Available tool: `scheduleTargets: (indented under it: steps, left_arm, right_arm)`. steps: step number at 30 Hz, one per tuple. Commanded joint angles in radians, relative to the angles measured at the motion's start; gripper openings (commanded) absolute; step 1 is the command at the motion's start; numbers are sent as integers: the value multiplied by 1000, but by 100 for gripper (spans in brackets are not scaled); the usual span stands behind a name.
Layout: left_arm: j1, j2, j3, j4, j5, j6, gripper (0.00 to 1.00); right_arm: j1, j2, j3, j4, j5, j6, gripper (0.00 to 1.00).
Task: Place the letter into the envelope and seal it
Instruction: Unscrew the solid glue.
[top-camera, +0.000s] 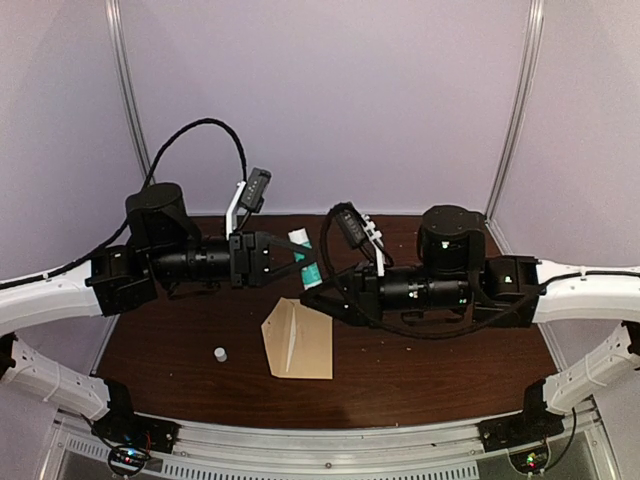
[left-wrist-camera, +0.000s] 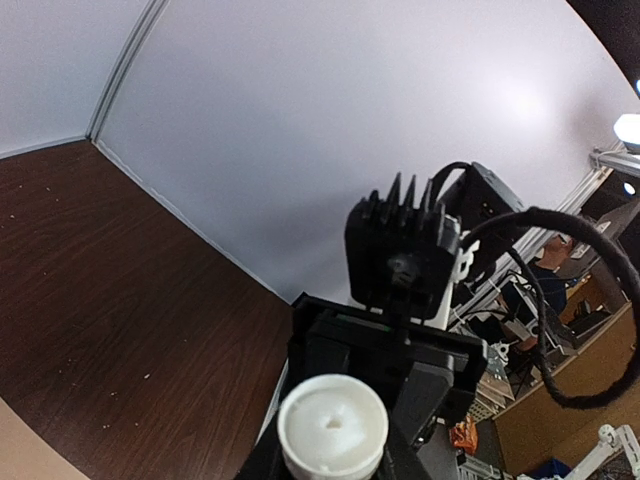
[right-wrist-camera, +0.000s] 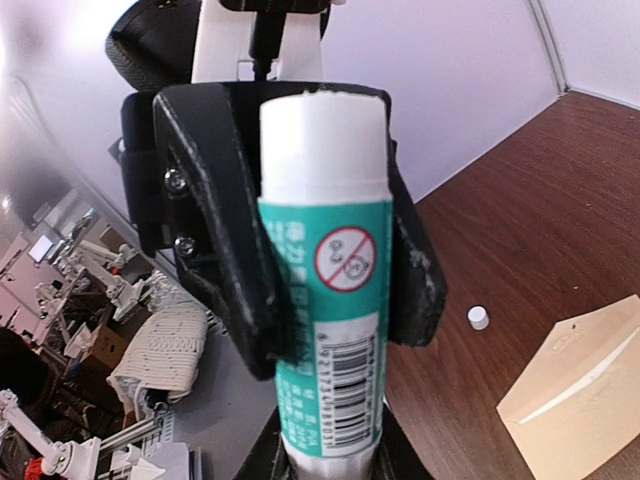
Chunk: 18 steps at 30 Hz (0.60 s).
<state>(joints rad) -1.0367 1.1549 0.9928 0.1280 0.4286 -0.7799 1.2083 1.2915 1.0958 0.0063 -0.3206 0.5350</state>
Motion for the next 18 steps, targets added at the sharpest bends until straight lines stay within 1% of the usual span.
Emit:
scheduleTargets:
  steps: [1, 4, 8, 10, 12, 13, 14, 15, 17, 18]
  left_arm:
    - [1, 3, 12, 40, 122, 61, 0]
    - [0, 3, -3, 80, 153, 60, 0]
    - [1, 5, -18, 132, 184, 50, 0]
    - [1, 6, -19, 138, 185, 48, 0]
    - [1, 6, -16, 139, 170, 41, 0]
    - [0, 2, -13, 136, 152, 36, 0]
    - [0, -4, -10, 127, 115, 32, 0]
    - [0, -15, -8, 112, 72, 24, 0]
    - [1, -41, -5, 69, -36, 2, 0]
    - [3, -59, -4, 46, -85, -16, 0]
  right_arm:
    - [-39, -40, -40, 280, -300, 123, 0]
    - [-48, -43, -69, 355, -383, 179, 0]
    - [-53, -49, -104, 437, -435, 232, 0]
    - [-53, -51, -104, 423, -425, 228, 0]
    - [-55, -55, -99, 392, -398, 209, 3]
    - [-55, -60, -96, 364, -380, 195, 13]
    - [-56, -66, -90, 319, -357, 177, 21]
    - [-56, -74, -84, 282, -335, 160, 28]
    - [-60, -96, -81, 215, -304, 127, 47]
    - [-63, -109, -83, 188, -289, 116, 54]
